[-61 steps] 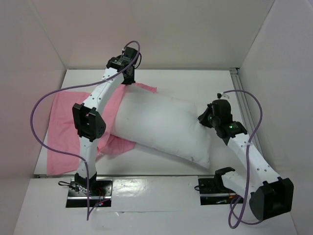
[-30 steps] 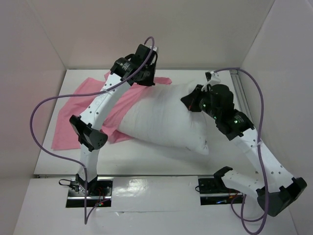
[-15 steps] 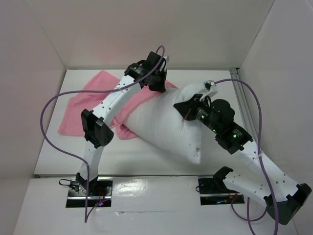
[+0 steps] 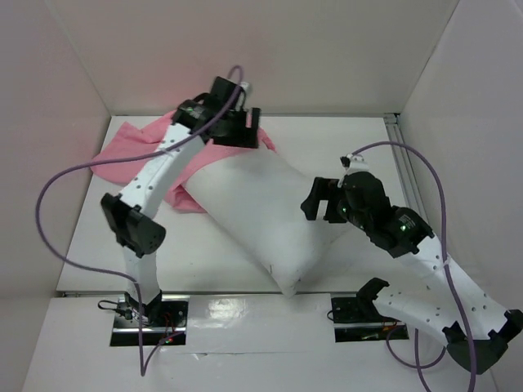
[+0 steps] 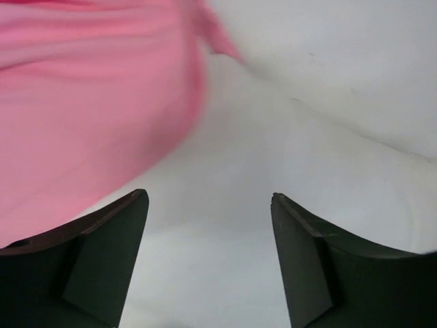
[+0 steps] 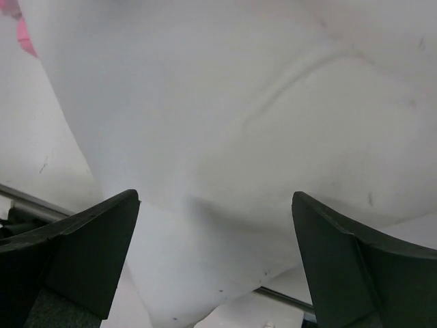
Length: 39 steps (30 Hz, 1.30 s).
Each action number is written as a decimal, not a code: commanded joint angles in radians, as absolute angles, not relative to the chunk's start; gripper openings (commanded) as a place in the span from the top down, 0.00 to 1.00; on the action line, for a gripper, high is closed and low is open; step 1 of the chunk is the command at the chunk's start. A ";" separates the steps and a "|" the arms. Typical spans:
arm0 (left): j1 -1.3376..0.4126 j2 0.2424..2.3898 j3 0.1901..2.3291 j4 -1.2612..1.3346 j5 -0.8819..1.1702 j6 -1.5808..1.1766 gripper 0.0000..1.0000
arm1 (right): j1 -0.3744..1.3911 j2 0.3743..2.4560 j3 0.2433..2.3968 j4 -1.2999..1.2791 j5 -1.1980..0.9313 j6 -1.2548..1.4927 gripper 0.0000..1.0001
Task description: Put the pillow into the pillowcase
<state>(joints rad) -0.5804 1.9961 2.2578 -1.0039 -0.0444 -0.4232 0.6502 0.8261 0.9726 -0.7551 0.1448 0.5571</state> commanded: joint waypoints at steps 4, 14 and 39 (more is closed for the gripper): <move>-0.287 1.622 1.889 -0.919 -0.167 -0.452 0.26 | 0.652 0.989 1.230 -0.844 0.296 0.428 0.00; -0.100 1.356 1.096 -0.549 -0.093 -0.647 0.12 | 0.819 1.460 1.643 -0.811 0.345 0.253 0.00; -0.037 1.499 0.916 -0.287 -0.209 -0.742 0.19 | 1.032 1.934 1.979 -0.923 0.328 0.167 0.00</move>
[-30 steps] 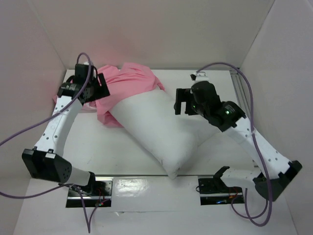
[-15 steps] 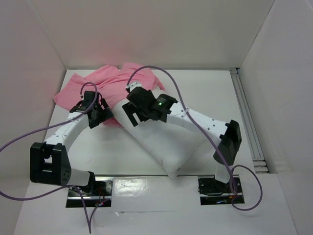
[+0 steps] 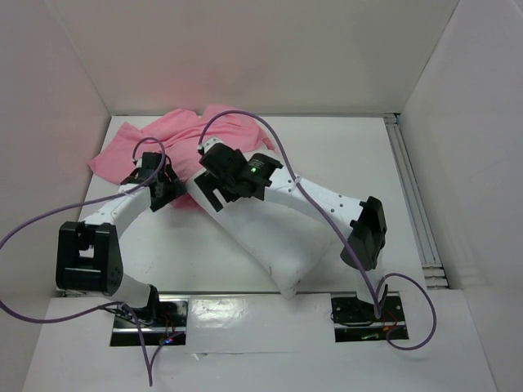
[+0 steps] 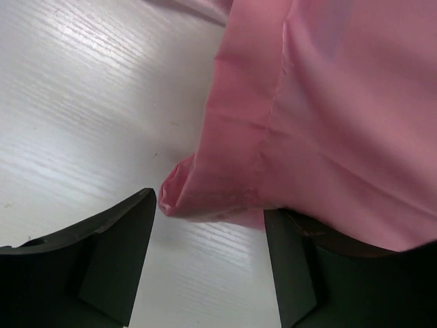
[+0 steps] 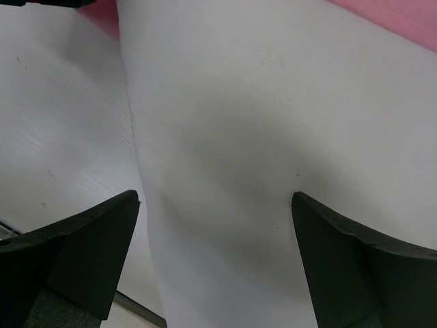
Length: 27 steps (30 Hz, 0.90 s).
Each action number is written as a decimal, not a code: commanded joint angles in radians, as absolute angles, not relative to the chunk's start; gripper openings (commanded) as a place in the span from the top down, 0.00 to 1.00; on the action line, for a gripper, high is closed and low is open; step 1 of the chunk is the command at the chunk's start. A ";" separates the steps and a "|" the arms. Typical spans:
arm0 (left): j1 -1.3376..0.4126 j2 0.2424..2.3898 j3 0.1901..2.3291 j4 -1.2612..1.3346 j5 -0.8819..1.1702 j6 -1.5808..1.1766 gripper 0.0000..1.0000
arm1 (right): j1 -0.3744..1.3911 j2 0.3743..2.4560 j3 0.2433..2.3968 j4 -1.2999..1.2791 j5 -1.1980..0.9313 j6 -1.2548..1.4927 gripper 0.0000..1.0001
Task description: Put the pillow into the pillowcase
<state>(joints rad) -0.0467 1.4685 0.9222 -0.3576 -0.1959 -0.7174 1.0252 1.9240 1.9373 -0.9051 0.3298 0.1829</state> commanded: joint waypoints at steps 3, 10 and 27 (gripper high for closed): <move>-0.037 1.499 0.907 -0.253 -0.186 -0.752 0.63 | 1.032 1.944 1.968 -0.934 0.350 0.167 0.00; -0.046 1.435 0.888 -0.219 -0.088 -0.732 1.00 | 1.042 2.029 1.917 -0.881 0.347 0.138 0.00; -0.347 1.467 1.298 -0.144 0.426 -0.752 1.00 | 0.663 1.906 2.246 -0.651 0.086 0.293 1.00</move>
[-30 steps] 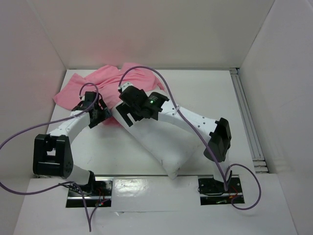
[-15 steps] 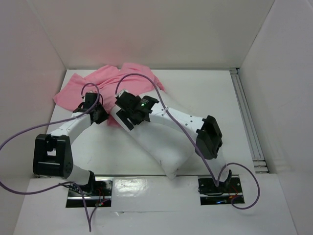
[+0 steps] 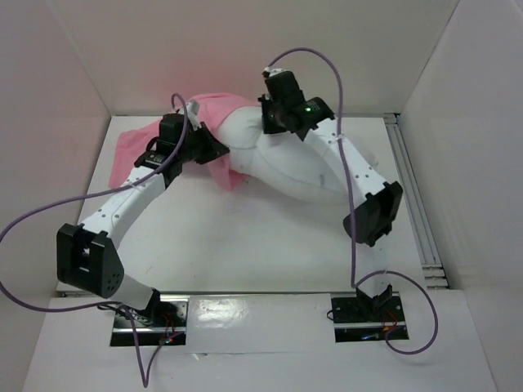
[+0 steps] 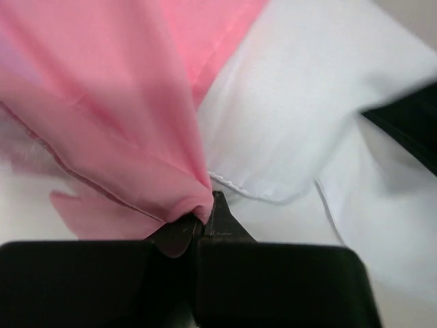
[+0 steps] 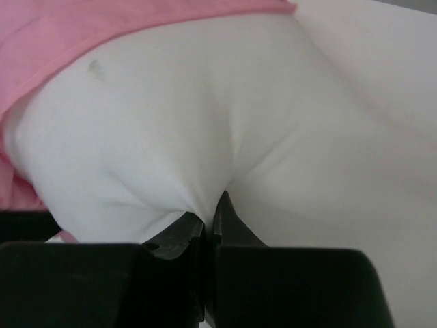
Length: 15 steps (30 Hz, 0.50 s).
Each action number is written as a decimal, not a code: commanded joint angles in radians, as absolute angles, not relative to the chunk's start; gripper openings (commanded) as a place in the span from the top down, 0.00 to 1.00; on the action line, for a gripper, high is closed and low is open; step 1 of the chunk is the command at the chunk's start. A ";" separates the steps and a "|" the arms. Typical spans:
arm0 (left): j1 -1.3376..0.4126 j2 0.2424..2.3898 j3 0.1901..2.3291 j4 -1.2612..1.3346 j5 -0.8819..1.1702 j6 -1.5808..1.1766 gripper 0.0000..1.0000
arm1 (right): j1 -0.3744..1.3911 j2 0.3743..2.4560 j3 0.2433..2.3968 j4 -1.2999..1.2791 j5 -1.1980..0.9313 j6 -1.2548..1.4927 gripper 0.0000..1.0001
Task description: Put the pillow into the pillowcase
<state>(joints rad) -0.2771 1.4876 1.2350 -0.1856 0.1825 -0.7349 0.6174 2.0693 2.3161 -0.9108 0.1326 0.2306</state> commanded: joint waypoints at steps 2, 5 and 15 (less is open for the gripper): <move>-0.347 1.418 1.205 -0.114 0.446 -0.776 1.00 | 0.683 1.846 2.008 -0.583 0.100 0.316 1.00; -0.337 1.367 1.009 -0.002 0.541 -0.842 1.00 | 0.736 1.819 1.709 -0.453 0.100 0.382 1.00; -0.413 1.264 0.877 0.062 0.597 -0.908 1.00 | 0.644 1.867 1.831 -0.379 0.032 0.448 1.00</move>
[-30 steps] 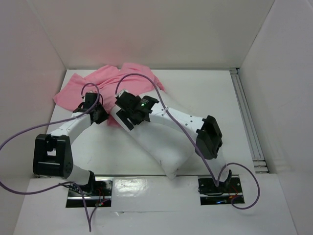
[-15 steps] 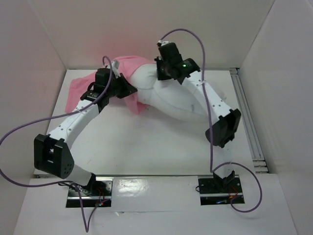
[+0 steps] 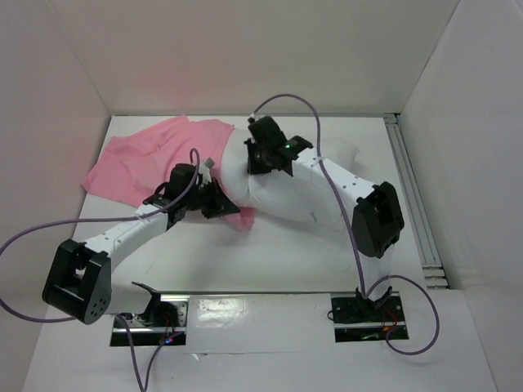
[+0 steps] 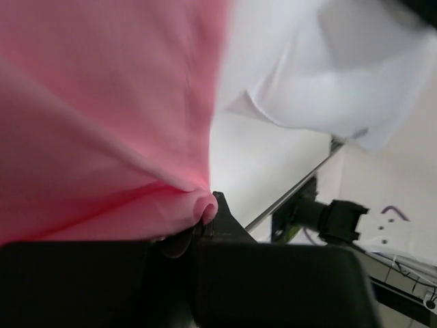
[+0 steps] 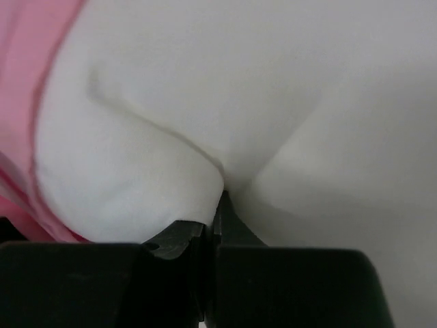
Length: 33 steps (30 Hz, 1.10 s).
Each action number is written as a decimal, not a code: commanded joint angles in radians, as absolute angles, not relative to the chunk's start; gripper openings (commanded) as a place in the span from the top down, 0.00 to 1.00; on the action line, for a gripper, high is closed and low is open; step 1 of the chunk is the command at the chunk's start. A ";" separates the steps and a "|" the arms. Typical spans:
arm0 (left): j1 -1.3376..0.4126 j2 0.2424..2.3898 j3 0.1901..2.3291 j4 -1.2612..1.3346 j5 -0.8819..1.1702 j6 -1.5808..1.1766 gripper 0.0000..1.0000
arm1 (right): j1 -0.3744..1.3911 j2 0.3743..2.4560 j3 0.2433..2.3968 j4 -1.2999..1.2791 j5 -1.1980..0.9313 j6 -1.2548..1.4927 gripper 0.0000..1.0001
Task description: Put the pillow into the pillowcase
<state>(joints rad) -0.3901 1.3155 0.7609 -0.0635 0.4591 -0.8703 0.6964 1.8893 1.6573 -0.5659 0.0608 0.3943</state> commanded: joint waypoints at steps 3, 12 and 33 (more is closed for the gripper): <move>-0.413 1.328 1.048 -0.001 0.620 -0.868 1.00 | 0.608 1.818 1.925 -0.420 0.061 0.439 1.00; -0.449 1.215 1.000 -0.118 0.620 -0.830 0.91 | 0.806 1.642 1.458 -0.355 0.084 0.514 1.00; -0.399 1.647 1.797 -0.868 -0.314 -0.506 0.13 | 0.364 1.370 1.508 -0.746 0.152 0.376 0.04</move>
